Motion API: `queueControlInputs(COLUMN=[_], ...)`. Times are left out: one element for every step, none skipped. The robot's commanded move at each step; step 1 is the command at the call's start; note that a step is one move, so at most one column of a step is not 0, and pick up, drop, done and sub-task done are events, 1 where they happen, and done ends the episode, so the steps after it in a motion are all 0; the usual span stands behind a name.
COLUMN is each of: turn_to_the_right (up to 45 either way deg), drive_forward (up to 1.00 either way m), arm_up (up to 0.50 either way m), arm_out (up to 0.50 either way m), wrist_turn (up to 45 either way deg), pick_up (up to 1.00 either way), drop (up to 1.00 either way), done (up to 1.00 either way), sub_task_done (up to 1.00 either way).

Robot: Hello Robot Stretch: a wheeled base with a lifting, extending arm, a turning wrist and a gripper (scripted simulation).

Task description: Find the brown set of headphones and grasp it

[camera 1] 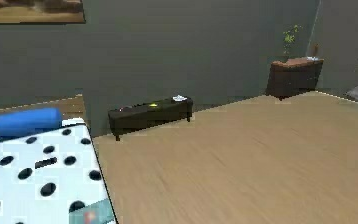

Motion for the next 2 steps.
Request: queueControlInputs(turn_to_the_right=[0.0,-24.0], drive_forward=[0.65,0.0], arm_up=[0.0,0.0], arm_out=[0.0,0.0], wrist_turn=[0.0,0.0], pick_up=[0.0,0.0], drop=[0.0,0.0], done=[0.0,0.0], sub_task_done=[0.0,0.0])
